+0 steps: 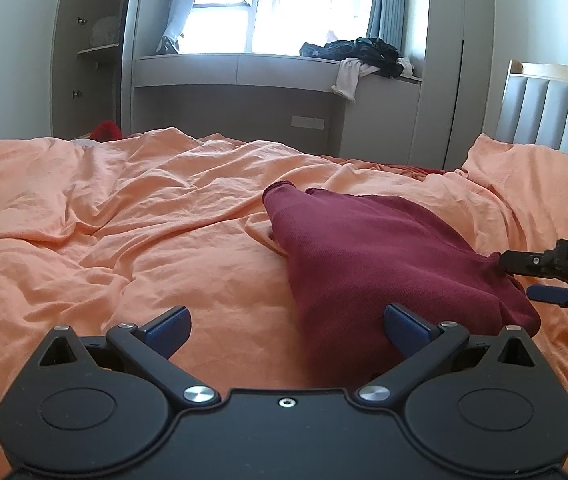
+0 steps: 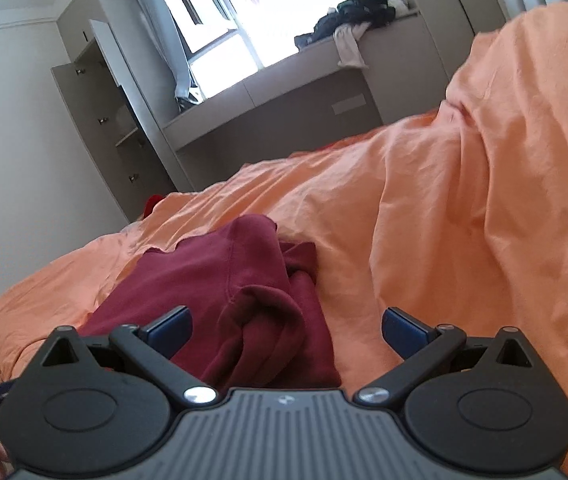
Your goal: Fold small clothes
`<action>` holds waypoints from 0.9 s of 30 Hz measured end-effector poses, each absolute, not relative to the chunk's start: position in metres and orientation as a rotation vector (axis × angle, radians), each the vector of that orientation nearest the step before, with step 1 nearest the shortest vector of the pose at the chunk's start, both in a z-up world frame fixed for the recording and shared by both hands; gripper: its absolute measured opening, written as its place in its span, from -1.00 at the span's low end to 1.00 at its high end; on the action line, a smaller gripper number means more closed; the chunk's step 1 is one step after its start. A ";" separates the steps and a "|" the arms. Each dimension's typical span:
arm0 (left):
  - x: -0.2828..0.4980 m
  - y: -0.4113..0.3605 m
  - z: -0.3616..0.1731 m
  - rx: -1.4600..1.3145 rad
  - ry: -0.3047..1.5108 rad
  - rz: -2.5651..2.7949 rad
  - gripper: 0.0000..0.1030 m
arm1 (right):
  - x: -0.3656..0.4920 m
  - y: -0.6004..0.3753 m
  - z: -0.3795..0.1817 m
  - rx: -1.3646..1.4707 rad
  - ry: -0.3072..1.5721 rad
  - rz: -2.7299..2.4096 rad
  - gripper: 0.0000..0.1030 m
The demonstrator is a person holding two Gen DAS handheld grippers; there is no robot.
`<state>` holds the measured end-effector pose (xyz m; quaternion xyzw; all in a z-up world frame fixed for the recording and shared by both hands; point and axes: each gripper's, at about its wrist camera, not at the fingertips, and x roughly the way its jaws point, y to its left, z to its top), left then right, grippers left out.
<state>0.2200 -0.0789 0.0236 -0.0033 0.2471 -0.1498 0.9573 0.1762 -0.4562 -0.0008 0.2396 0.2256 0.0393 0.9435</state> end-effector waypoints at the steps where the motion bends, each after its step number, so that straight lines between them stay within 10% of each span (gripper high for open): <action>1: 0.220 -0.078 0.023 -0.010 0.503 -0.307 0.99 | 0.177 -0.456 -0.002 0.501 0.465 0.084 1.00; 27: 0.241 -0.065 0.018 -0.088 0.580 -0.409 0.99 | 0.204 -0.450 -0.007 0.427 0.509 0.156 1.00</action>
